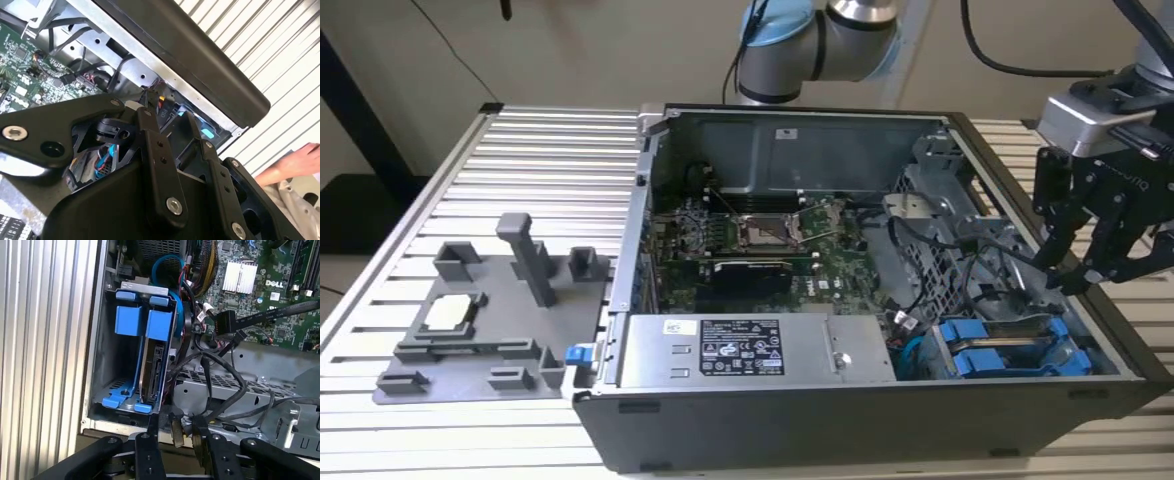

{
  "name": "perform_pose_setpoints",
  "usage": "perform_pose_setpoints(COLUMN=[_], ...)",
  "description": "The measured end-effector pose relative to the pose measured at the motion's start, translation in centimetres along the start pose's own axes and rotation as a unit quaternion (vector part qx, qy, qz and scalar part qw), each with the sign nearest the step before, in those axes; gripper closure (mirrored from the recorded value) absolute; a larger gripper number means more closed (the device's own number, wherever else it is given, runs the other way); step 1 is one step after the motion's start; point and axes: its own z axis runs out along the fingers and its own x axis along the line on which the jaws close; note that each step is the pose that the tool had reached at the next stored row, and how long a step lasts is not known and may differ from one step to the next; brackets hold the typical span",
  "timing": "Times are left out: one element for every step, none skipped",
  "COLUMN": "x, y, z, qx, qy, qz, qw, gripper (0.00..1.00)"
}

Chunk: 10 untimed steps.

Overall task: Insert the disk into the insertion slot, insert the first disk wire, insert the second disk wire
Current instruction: 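Insert the first disk wire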

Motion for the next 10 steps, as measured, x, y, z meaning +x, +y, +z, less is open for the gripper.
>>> perform_pose_setpoints(x=[-0.06,-0.11,-0.15,-0.18,-0.22,-0.25,-0.26,-0.27,-0.29,-0.29], y=[-0.03,-0.05,-0.09,-0.13,-0.17,-0.21,-0.25,-0.3,-0.3,-0.3], z=[0.02,0.02,0.03,0.03,0.03,0.03,0.04,0.04,0.03,0.03], qx=[-0.0003,-0.0005,-0.0006,-0.0006,-0.0006,-0.0006,-0.0006,-0.0006,-0.0007,-0.0008], qy=[0.002,0.0038,0.0049,0.0056,0.006,0.0065,0.0068,0.0073,0.008,0.0084], qz=[-0.001,-0.003,-0.004,-0.005,-0.006,-0.007,-0.008,-0.009,-0.009,-0.009], qw=[1.0,1.0,1.0,1.0,1.0,1.0,0.9999,0.9999,0.9999,0.9999], gripper=[0.6,0.6,0.6,0.6,0.6,0.6,0.6,0.6,0.6,0.6])
